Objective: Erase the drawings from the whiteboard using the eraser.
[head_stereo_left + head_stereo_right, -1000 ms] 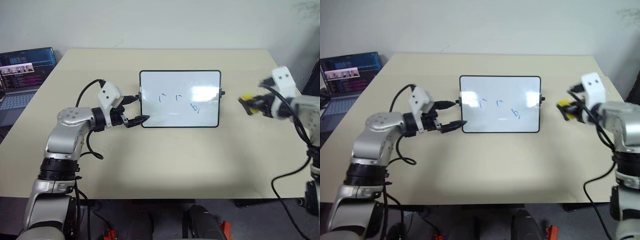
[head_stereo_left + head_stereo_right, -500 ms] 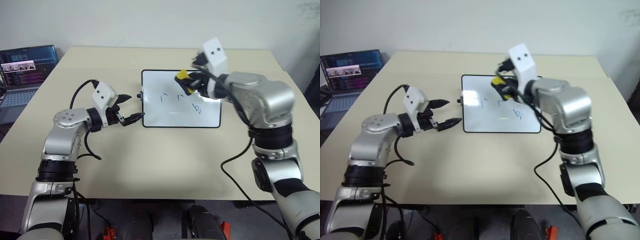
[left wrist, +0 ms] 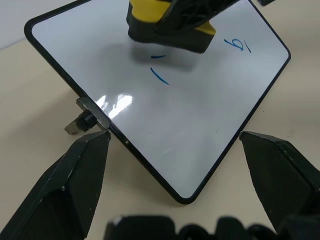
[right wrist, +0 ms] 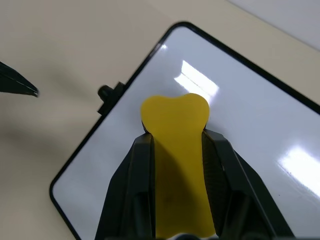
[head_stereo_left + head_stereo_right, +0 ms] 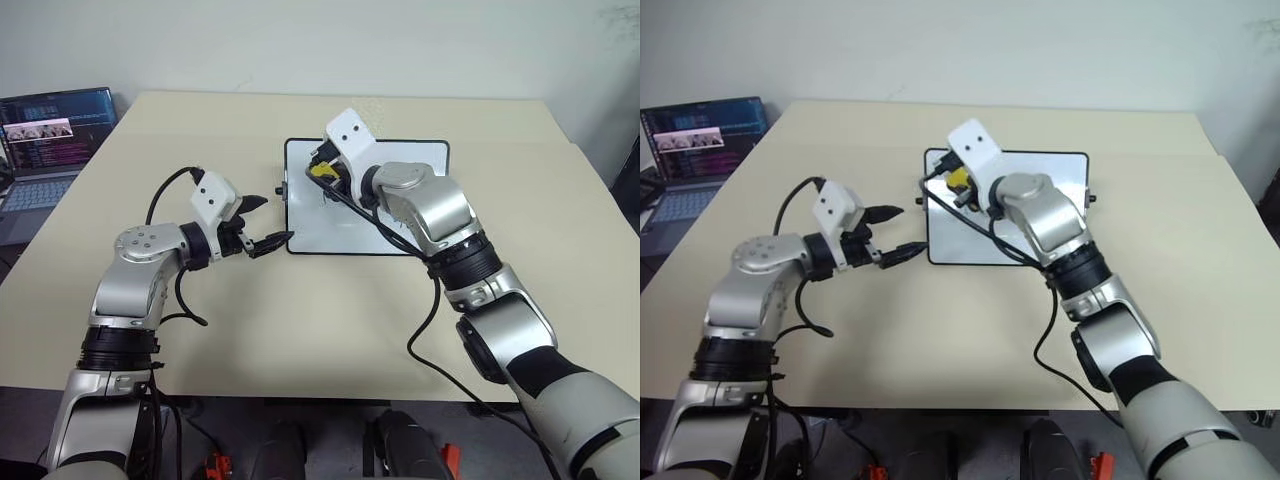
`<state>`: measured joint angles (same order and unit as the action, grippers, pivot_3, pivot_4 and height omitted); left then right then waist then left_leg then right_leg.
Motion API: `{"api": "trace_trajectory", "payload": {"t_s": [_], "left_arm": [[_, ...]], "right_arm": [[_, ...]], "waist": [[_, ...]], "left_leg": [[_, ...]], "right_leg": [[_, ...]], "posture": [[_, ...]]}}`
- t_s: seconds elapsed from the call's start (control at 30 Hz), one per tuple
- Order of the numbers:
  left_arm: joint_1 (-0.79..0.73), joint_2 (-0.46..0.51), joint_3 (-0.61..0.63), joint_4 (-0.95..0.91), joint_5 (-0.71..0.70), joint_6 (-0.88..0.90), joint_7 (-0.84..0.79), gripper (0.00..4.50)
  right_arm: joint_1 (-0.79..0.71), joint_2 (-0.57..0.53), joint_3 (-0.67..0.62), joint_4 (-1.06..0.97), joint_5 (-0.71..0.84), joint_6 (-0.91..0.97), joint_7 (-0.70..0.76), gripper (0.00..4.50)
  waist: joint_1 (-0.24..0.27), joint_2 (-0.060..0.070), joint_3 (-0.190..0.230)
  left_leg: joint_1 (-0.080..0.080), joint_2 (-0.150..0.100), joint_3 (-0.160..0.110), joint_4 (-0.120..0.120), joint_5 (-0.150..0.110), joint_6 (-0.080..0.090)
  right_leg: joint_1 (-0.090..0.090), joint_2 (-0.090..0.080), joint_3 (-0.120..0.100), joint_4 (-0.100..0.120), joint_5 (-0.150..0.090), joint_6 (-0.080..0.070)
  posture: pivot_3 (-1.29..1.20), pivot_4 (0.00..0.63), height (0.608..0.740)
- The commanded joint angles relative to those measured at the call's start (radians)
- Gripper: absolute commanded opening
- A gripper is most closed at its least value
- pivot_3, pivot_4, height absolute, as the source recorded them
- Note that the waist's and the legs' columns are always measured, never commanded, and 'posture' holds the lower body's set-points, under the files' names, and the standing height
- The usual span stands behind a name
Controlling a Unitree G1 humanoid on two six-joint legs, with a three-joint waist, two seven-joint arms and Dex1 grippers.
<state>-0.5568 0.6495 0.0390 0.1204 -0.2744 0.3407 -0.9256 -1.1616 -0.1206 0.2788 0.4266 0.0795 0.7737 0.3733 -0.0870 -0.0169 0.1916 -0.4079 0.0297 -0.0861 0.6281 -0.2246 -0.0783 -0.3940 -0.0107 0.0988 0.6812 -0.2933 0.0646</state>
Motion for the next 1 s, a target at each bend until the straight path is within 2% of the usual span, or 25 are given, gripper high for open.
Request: {"api": "trace_trajectory", "payload": {"t_s": [0.03, 0.57, 0.8, 1.0], "left_arm": [[-0.008, 0.001, 0.010, -0.047, -0.010, -0.004, 0.007, 4.50], [0.015, 0.011, 0.022, -0.062, -0.010, -0.004, 0.012, 4.50], [0.020, 0.008, 0.030, -0.058, -0.017, -0.001, 0.020, 4.50], [0.032, 0.005, 0.029, -0.070, -0.022, 0.002, 0.031, 4.50]], "right_arm": [[-0.049, 0.009, -0.016, 0.022, -0.033, -0.056, -0.005, 0.96], [-0.065, 0.027, 0.009, 0.150, -0.180, -0.195, -0.050, 0.96], [-0.061, 0.076, 0.037, 0.203, -0.233, -0.237, -0.050, 0.96], [-0.036, 0.126, 0.067, 0.325, -0.276, -0.285, -0.045, 0.96]], "waist": [[0.000, 0.000, 0.000], [-0.001, 0.000, 0.000], [-0.004, 0.000, 0.000], [-0.004, 0.000, 0.000]], "left_leg": [[0.000, 0.000, 0.000, 0.000, 0.000, 0.000], [-0.001, 0.000, 0.000, 0.000, 0.000, 0.000], [-0.001, 0.000, 0.000, 0.000, 0.000, 0.000], [0.000, 0.000, 0.000, 0.000, 0.000, 0.000]], "right_leg": [[0.000, 0.000, 0.000, 0.000, 0.000, 0.000], [-0.002, 0.000, 0.000, 0.000, 0.000, 0.000], [-0.002, 0.000, 0.000, 0.001, 0.000, 0.000], [-0.001, 0.000, 0.000, 0.001, 0.000, 0.000]], "posture": [[0.00, 0.150, 0.740], [0.00, 0.150, 0.740], [0.00, 0.150, 0.740], [0.00, 0.150, 0.740]]}}
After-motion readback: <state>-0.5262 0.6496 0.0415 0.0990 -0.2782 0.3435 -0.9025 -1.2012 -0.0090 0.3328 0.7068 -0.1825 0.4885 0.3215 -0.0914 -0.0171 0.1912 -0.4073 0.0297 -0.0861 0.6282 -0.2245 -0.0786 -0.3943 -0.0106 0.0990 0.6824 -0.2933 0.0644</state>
